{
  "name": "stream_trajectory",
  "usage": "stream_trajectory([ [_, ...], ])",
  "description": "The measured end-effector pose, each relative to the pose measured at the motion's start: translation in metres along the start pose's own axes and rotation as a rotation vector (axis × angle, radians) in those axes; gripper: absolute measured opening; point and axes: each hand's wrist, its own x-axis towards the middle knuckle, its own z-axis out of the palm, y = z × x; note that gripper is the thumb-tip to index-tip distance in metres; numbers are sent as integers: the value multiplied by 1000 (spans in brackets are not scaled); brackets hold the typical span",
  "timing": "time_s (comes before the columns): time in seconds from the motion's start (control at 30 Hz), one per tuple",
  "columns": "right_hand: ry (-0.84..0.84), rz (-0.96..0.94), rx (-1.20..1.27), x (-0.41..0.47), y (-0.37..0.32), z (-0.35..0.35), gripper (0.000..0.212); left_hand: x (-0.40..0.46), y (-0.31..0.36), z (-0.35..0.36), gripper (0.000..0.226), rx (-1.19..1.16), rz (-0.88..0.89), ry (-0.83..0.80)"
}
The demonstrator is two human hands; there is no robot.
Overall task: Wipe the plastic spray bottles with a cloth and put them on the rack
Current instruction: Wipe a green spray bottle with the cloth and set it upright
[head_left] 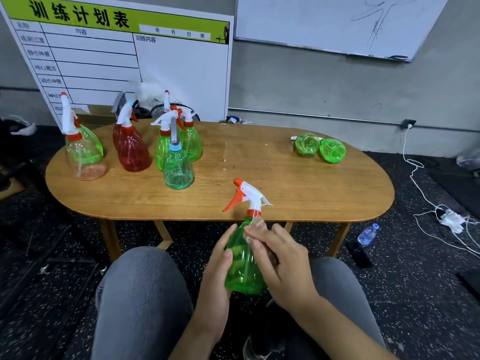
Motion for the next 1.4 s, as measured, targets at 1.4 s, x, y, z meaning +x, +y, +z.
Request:
stream_trajectory([
  [1.4, 66, 103, 90, 13, 6, -18, 24, 5, -5, 2, 50, 77, 30, 59],
])
